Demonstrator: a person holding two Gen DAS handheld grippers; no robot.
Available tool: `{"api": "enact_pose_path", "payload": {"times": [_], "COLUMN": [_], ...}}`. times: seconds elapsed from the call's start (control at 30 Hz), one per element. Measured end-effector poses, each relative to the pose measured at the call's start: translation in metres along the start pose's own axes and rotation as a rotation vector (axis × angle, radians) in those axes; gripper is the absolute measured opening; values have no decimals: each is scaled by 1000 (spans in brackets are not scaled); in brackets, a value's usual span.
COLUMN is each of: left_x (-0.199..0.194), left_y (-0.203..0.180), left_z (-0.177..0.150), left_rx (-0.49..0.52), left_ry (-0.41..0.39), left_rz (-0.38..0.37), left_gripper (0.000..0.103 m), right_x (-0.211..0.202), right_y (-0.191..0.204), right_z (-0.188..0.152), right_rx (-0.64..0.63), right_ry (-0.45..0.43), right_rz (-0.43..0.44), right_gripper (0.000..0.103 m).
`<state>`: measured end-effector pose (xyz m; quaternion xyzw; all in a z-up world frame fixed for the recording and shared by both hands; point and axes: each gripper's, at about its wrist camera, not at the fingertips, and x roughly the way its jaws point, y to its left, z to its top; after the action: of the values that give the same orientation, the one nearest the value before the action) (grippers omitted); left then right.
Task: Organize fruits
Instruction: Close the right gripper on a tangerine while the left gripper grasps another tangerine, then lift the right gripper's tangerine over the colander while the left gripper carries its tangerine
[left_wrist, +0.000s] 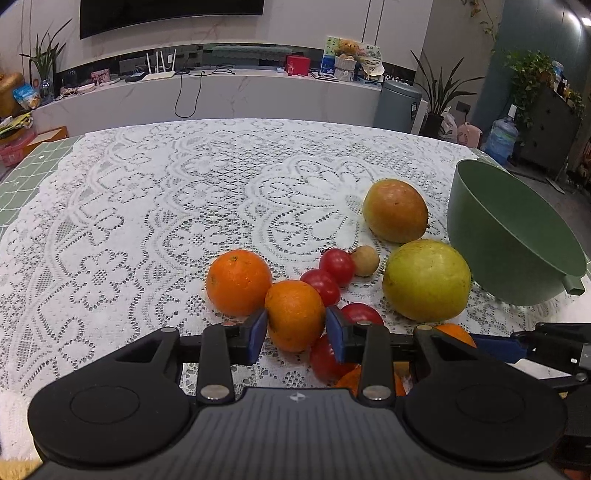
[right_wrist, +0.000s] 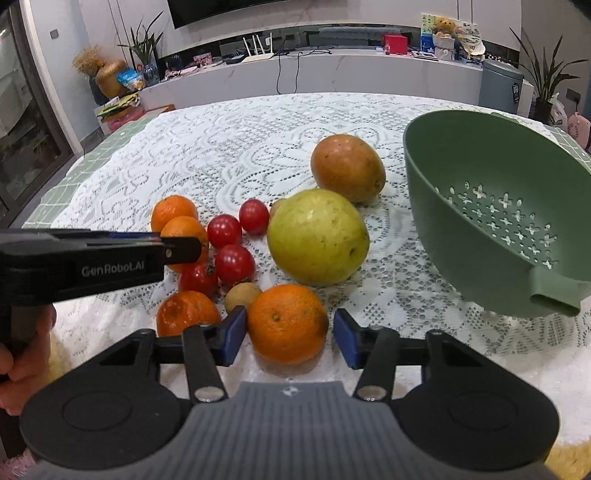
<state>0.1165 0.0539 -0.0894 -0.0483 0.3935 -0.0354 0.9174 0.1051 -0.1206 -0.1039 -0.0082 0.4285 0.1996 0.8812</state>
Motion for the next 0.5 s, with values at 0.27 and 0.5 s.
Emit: {"api": "enact_pose_path", "payload": {"times": [0.27,0.5], "left_x": [-1,-9], "left_y": [-3,-8], "left_z": [-2,-4], "left_rx": [19,51], "left_ry": [-13,-51], "left_rz": [1,9], "left_gripper": [38,37], "right_x": [0,-5], "right_y": [0,-2], "right_z": [-2,-2], "right_rx": [-10,2], "right_ry": [-9,-23], "right_rz": [-4,-13], "right_gripper": [45,45]}}
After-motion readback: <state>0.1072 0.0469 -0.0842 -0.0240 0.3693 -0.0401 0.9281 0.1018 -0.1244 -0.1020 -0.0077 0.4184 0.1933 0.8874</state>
